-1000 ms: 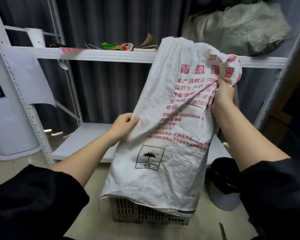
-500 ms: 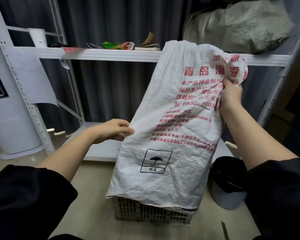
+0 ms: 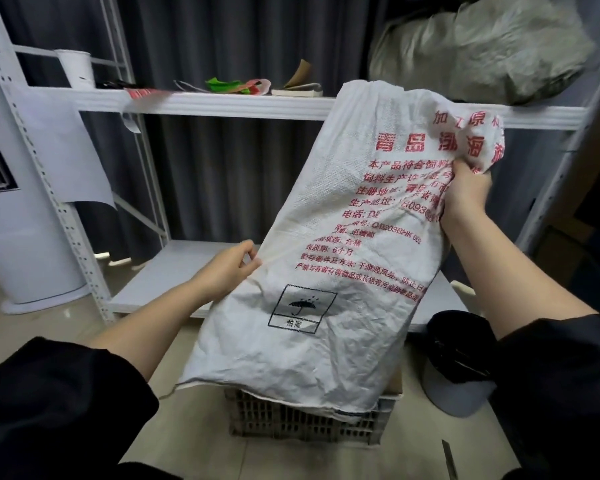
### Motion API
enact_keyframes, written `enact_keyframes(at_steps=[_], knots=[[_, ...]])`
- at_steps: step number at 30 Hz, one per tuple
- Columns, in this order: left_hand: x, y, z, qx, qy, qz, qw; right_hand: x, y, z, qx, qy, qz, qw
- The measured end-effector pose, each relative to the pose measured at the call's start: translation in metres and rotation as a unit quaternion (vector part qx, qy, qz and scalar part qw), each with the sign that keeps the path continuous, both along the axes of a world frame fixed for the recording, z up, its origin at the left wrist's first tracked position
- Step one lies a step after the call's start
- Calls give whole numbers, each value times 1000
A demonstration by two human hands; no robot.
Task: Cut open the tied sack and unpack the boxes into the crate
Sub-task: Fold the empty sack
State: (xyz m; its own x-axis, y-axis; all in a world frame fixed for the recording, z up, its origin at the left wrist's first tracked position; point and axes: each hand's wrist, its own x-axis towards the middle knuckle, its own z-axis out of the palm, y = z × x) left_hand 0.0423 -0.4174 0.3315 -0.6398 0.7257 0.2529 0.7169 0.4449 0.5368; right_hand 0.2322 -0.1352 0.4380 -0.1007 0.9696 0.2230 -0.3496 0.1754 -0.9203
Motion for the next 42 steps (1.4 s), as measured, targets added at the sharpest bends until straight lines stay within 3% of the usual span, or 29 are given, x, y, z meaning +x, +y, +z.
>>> enact_keyframes(at_steps=[3,6,8,11,16,18,20,23,26,34,37,42], knots=[[-4,-2,-12,-13,-12,-4,1000,0,2,-2,-8,-4,11,1000],[-4,-5,-12,27,-237,-62,969,0,5,-2,-10,-14,18,1000],[-8,-7,-12,-2,-330,-105,938,1,4,-4,-9,-18,25,999],[-12,-6,-21,-86,-312,-121,938,-1,-5,-6,2,-30,47,998],[-17,-5,-26,-154,-145,-30,977,-8,1,-17,1,-31,50,998],[-11,-1,-19,-118,-218,-49,968,-8,2,-16,-3,-35,45,998],[3,14,-7,-18,-303,-78,950,-8,-7,-10,2,-52,64,997],[14,40,2,59,-239,-35,969,-9,-27,-1,20,-61,126,990],[11,47,5,133,-243,6,961,0,-34,14,18,-44,220,974],[25,42,33,81,-290,-185,936,14,-31,34,11,-38,385,922],[30,39,33,108,-373,-207,898,12,-29,31,-25,-10,366,930],[34,40,16,180,-450,-102,869,2,-23,18,-40,21,237,971]])
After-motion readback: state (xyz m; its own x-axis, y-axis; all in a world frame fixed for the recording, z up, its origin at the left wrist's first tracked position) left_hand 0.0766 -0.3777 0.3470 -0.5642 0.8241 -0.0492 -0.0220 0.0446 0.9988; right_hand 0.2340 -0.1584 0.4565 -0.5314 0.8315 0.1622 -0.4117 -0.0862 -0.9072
